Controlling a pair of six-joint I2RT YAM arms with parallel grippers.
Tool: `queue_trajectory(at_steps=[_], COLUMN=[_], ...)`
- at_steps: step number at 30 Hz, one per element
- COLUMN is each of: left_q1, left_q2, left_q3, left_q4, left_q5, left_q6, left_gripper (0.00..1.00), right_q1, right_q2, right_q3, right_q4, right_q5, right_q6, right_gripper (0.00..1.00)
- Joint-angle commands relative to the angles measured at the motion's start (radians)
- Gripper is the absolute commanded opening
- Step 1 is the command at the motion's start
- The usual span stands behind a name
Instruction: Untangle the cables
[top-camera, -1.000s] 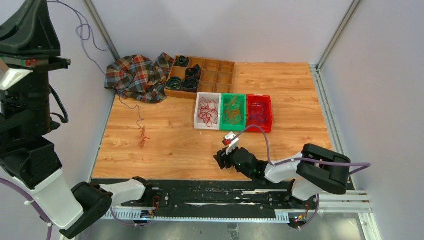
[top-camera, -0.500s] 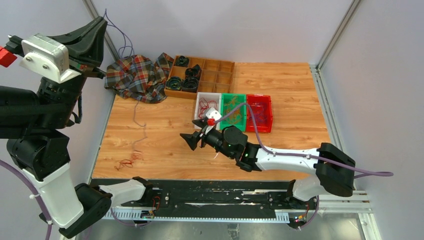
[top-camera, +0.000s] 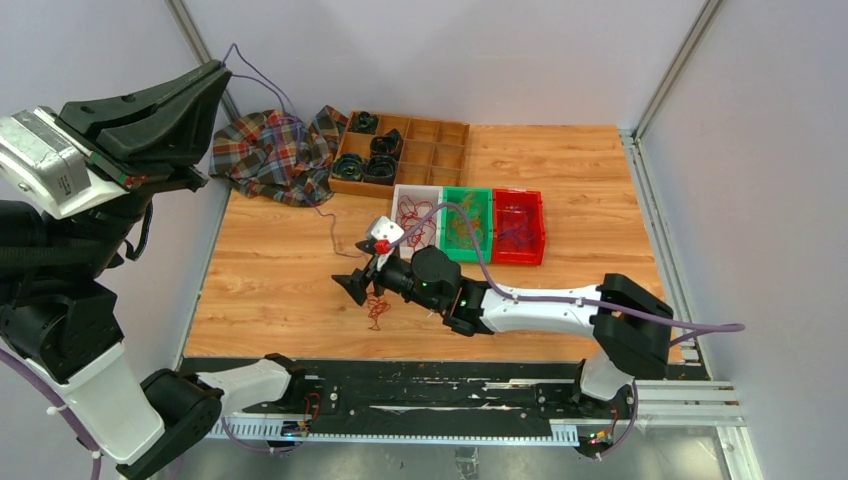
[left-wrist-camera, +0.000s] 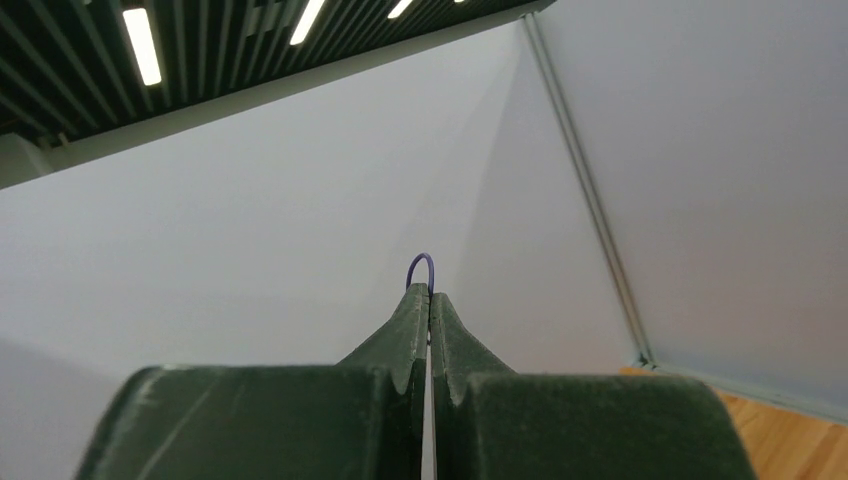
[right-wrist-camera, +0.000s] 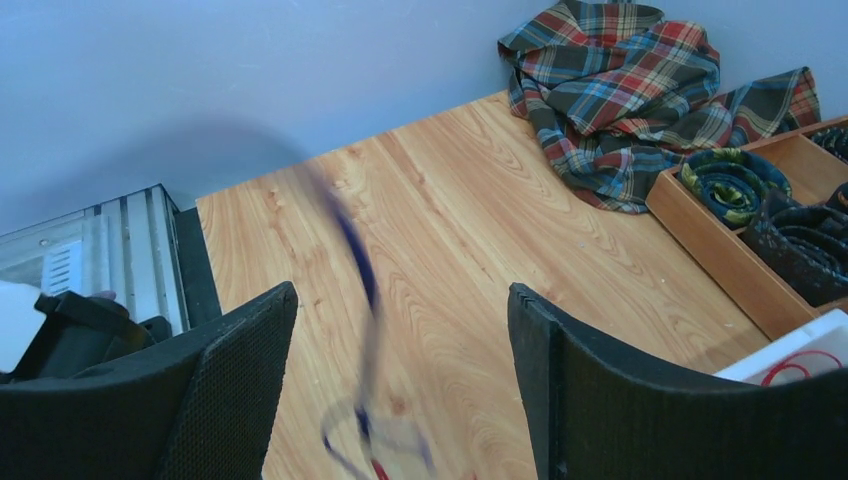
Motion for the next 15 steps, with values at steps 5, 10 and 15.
queue_trajectory(at_steps=[5, 10, 15], left_q1=[0.005, 0.004, 0.005], left_q2=[0.006, 0.015, 0.027], left_q3=[0.020, 0.041, 0.084], left_q4=[-0.002, -0.001, 0.053], left_q5=[0.129, 0.122, 0.080], left_q6=[-0.099, -0.100, -0.108], left_gripper=[0.00, 0.00, 0.00], right_q1=[-0.043, -0.061, -0.066], right_q2=[0.102, 0.162, 0.216], right_q3=[0.091, 0.043, -0.015], right_q4=[-0.020, 0.017, 0.089], right_q5=[-0.024, -0.004, 0.030], right_q6=[-0.009, 0.030, 0.069], right_gripper=[0.73, 0.55, 0.34])
